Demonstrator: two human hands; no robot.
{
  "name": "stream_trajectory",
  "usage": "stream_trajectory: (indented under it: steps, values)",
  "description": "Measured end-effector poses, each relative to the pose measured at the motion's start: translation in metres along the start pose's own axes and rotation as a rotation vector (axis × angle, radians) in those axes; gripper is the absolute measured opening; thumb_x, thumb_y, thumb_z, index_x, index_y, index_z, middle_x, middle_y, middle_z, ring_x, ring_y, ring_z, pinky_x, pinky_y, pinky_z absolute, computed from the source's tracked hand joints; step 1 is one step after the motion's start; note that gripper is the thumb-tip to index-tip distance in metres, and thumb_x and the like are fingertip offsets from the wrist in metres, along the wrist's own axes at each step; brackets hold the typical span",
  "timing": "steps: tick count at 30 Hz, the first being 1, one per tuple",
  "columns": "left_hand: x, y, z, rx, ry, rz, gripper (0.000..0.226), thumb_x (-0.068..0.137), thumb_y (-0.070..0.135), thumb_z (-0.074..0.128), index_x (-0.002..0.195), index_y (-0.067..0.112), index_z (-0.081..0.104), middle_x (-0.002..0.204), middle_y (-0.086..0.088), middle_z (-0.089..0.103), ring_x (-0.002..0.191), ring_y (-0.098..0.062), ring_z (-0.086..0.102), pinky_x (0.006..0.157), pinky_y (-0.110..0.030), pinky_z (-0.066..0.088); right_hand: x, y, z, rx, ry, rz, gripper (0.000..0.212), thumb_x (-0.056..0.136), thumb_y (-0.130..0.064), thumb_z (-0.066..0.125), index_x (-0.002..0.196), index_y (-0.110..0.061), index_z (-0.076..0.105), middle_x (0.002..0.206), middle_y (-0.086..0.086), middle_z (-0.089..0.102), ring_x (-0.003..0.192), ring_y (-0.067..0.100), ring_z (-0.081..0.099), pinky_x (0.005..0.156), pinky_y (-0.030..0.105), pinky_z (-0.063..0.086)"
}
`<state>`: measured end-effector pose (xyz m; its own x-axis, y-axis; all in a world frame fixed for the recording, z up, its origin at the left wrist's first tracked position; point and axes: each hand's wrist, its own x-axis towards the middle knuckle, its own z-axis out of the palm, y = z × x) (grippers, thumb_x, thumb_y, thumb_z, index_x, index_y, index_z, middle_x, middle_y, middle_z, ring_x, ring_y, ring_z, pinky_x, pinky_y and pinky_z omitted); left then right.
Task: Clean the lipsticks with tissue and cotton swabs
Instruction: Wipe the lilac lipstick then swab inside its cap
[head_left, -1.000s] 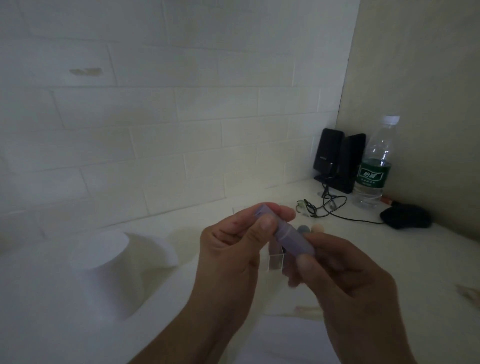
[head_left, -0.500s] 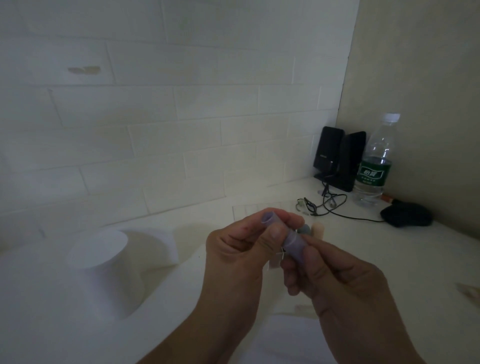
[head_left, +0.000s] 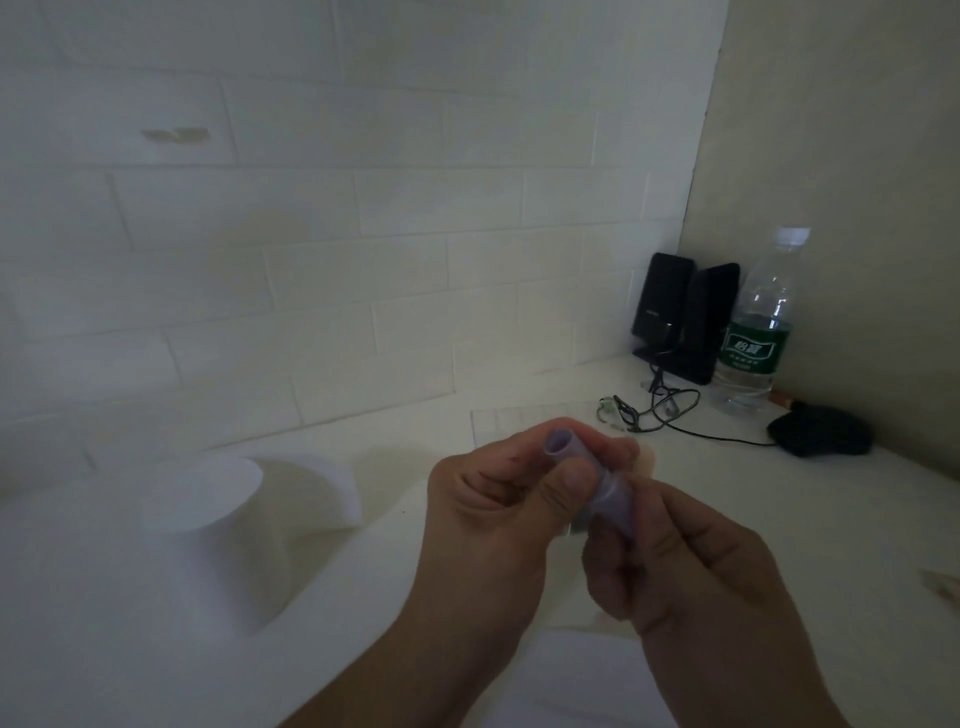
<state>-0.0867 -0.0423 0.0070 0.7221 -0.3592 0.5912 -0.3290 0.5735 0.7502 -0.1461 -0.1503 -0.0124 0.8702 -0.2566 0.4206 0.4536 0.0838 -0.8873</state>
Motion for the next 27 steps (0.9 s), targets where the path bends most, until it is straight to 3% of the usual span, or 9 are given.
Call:
stream_trajectory:
  steps: [2, 4, 9, 12, 14, 17, 22, 24, 27]
  values:
    - [-0.001, -0.003, -0.001, 0.032, -0.006, 0.0, 0.012, 0.082, 0.021, 0.064, 0.085, 0.017, 0.075, 0.089, -0.005, 0.074, 0.095, -0.03, 0.069, 0.085, -0.046, 0.054, 0.001, -0.004, 0.002, 0.134, -0.025, 0.059, 0.059, 0.069, -0.063, 0.07, 0.102, -0.015, 0.074, 0.057, 0.005, 0.036, 0.049, 0.021, 0.034, 0.052, 0.032, 0.025]
    - [-0.001, -0.003, 0.0, 0.008, -0.032, -0.002, 0.013, 0.082, 0.017, 0.063, 0.087, 0.014, 0.075, 0.09, -0.005, 0.074, 0.097, -0.029, 0.069, 0.086, -0.04, 0.054, 0.001, -0.005, 0.004, 0.245, 0.002, 0.167, 0.064, 0.068, -0.06, 0.073, 0.095, -0.002, 0.072, 0.057, 0.004, 0.031, 0.044, 0.015, 0.032, 0.046, 0.027, 0.022]
    - [0.0, -0.003, 0.0, -0.003, -0.026, -0.032, 0.014, 0.081, 0.021, 0.067, 0.088, 0.012, 0.076, 0.09, -0.007, 0.075, 0.091, -0.028, 0.07, 0.08, -0.032, 0.054, 0.004, -0.006, -0.005, 0.164, 0.018, 0.406, 0.07, 0.082, -0.064, 0.042, 0.07, 0.001, 0.065, 0.044, 0.011, 0.032, 0.038, 0.019, 0.034, 0.045, 0.022, 0.024]
    - [0.003, -0.004, -0.004, 0.028, 0.033, -0.049, 0.016, 0.081, 0.026, 0.064, 0.085, 0.017, 0.077, 0.088, -0.006, 0.075, 0.087, -0.025, 0.071, 0.073, -0.03, 0.057, 0.009, -0.009, -0.004, 0.21, -0.084, 0.36, 0.068, 0.055, -0.075, 0.069, 0.08, -0.012, 0.075, 0.06, 0.027, 0.05, 0.044, 0.031, 0.05, 0.04, 0.023, 0.036]
    - [0.004, -0.003, -0.005, 0.006, 0.032, -0.069, 0.015, 0.082, 0.025, 0.064, 0.084, 0.017, 0.077, 0.085, -0.005, 0.075, 0.085, -0.018, 0.072, 0.071, -0.026, 0.057, 0.008, -0.009, -0.006, 0.203, -0.116, 0.252, 0.065, 0.049, -0.052, 0.087, 0.094, -0.007, 0.071, 0.061, 0.029, 0.049, 0.046, 0.033, 0.052, 0.039, 0.023, 0.037]
    - [0.005, -0.002, -0.004, -0.024, 0.01, -0.107, 0.013, 0.079, 0.03, 0.069, 0.082, 0.02, 0.077, 0.085, -0.003, 0.075, 0.087, -0.016, 0.071, 0.076, -0.024, 0.056, 0.004, -0.006, -0.008, 0.155, -0.115, 0.201, 0.038, 0.071, -0.037, 0.074, 0.094, -0.006, 0.072, 0.053, 0.022, 0.049, 0.041, 0.029, 0.051, 0.038, 0.02, 0.034]
    - [0.007, -0.005, -0.007, -0.071, -0.02, -0.144, 0.027, 0.074, 0.046, 0.072, 0.086, 0.023, 0.078, 0.091, -0.001, 0.075, 0.089, -0.016, 0.067, 0.079, -0.024, 0.053, 0.005, -0.004, -0.008, 0.091, -0.035, 0.394, 0.072, 0.086, -0.068, 0.039, 0.054, -0.007, 0.059, 0.034, 0.012, 0.034, 0.026, 0.02, 0.039, 0.036, 0.017, 0.029]
    - [0.007, -0.006, -0.007, -0.091, -0.019, -0.164, 0.028, 0.074, 0.046, 0.073, 0.086, 0.022, 0.078, 0.092, -0.001, 0.075, 0.089, -0.016, 0.067, 0.079, -0.024, 0.053, 0.006, -0.005, -0.008, 0.072, -0.053, 0.438, 0.072, 0.082, -0.065, 0.031, 0.061, -0.003, 0.061, 0.036, 0.014, 0.037, 0.028, 0.021, 0.041, 0.037, 0.016, 0.028]
    - [0.006, -0.006, -0.007, -0.136, -0.042, -0.184, 0.025, 0.076, 0.042, 0.072, 0.088, 0.021, 0.078, 0.092, -0.002, 0.075, 0.091, -0.017, 0.068, 0.08, -0.025, 0.054, 0.005, -0.007, -0.007, 0.031, -0.032, 0.343, 0.053, 0.088, -0.053, 0.054, 0.085, -0.001, 0.066, 0.045, 0.01, 0.043, 0.034, 0.024, 0.043, 0.039, 0.018, 0.028]
